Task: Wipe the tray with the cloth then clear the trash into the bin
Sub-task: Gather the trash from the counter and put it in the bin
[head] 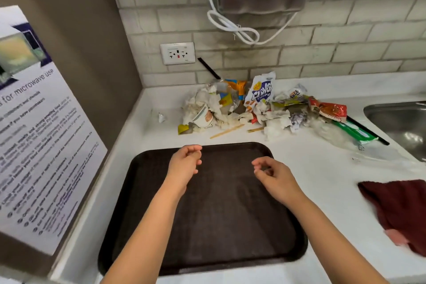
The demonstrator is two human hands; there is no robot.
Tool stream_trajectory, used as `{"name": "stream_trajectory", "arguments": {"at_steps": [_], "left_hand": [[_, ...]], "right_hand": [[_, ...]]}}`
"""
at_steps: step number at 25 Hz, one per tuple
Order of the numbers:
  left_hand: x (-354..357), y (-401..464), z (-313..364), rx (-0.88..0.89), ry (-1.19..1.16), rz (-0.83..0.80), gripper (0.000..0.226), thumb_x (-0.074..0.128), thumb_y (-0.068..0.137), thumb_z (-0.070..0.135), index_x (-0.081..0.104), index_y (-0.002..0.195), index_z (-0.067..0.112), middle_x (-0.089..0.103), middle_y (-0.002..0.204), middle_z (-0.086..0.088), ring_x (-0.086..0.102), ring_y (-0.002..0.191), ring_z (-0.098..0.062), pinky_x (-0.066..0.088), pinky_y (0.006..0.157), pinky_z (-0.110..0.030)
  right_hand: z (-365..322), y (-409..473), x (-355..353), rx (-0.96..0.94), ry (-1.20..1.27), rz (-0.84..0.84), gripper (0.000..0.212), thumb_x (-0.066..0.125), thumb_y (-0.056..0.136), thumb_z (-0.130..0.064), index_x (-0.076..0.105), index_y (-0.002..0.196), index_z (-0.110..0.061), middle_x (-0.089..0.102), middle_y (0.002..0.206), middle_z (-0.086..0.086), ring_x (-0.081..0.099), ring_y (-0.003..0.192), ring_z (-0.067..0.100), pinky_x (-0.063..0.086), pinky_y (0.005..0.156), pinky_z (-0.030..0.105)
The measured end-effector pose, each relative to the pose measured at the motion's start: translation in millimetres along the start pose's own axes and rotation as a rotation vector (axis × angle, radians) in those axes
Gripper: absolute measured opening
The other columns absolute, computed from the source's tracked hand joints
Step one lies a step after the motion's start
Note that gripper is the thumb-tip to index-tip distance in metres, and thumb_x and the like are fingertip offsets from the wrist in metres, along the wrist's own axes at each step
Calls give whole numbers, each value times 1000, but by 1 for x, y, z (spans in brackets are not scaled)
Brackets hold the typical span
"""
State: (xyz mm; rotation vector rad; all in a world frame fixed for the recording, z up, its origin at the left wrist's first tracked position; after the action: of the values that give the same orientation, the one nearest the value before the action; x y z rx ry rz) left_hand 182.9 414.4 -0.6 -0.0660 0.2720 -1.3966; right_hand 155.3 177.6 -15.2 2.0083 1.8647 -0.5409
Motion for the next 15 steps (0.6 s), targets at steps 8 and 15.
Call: {"name": "stream_trajectory", "arguments": {"at_steps": [8,15], "left_hand": [[-25,78,-7,-16,-4,88,15,49,92,11,61,98,17,57,83,3,54,74,-9,44,64,-24],[-13,160,20,187,183,146,28,49,89,6,66,106,21,64,109,0,60,98,-17,44,81,-22]], "right_hand": [[-10,72,34,-3,-100,-47,18,58,85,-8,63,94,-23,61,92,-2,51,68,3,38,62,-2],[-53,166,101,-118,-114,-115,38,58,84,-8,54,122,-9,54,114,1,54,99,14,38,78,14]]}}
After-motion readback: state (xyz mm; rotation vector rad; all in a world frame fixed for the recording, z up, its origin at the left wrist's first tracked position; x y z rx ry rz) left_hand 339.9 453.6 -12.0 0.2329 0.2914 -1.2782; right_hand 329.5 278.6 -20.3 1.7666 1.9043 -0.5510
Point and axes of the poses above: each hand's wrist, its own y-axis towards the middle knuckle, its own x-axis out of the palm, z = x × y, the point moved 8 cm from there along y, towards the middle knuckle
